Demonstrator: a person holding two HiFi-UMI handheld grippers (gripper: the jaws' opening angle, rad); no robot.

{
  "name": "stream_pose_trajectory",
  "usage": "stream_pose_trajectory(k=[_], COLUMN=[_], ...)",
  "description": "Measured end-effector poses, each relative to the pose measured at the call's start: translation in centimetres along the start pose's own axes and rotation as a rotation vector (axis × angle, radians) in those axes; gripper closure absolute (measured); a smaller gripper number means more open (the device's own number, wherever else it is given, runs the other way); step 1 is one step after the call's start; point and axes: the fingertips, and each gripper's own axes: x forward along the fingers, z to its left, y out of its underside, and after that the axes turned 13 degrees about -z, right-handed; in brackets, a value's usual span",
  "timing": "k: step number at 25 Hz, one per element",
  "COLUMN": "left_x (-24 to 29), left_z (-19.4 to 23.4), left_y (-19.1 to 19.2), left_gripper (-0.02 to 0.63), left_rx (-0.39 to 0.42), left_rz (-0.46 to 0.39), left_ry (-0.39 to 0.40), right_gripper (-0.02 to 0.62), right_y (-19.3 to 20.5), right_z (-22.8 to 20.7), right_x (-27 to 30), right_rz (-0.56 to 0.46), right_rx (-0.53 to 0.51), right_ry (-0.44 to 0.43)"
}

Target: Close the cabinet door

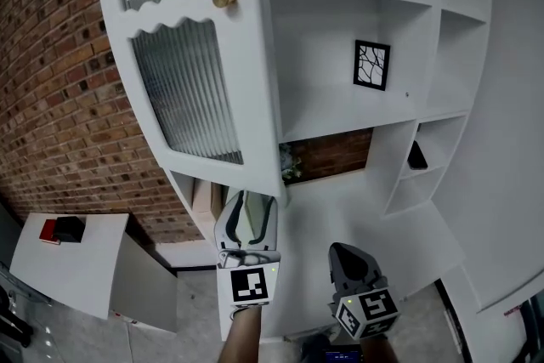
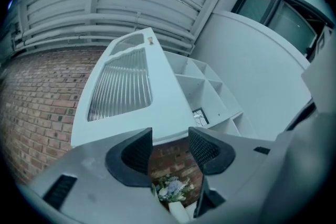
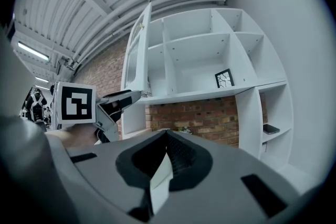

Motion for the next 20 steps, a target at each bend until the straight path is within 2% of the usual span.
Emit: stream_pose_trajectory(k=[2, 10, 14, 20], left_x=[0.5, 2.1, 2.6, 3.3], left_z=[0.5, 0.7, 0.7, 1.0], left_y=[0.1, 1.1, 1.5, 2.3], left_gripper=[0.410, 0.411, 0.413, 0.413], left_rx=[-0.035, -0.054, -0.103, -0.075], left_rz=[-0.009, -0.011, -0.005, -0.003], left_ry=[-0.014, -0.005, -0.014, -0.019], right_gripper=[0.589, 0.589, 0.589, 0.589], right_y=[-0.1, 0.4, 0.7, 1.3], right_z=[-0.4, -1.6, -2.1, -2.7], right_x=[0.0, 0.3, 0.3, 0.5], right_rz=[-0.001, 0.012, 0.020, 0.029], right_rx=[0.003, 0.000, 0.003, 0.007], right_ry=[0.005, 0.012, 0.019, 0.031])
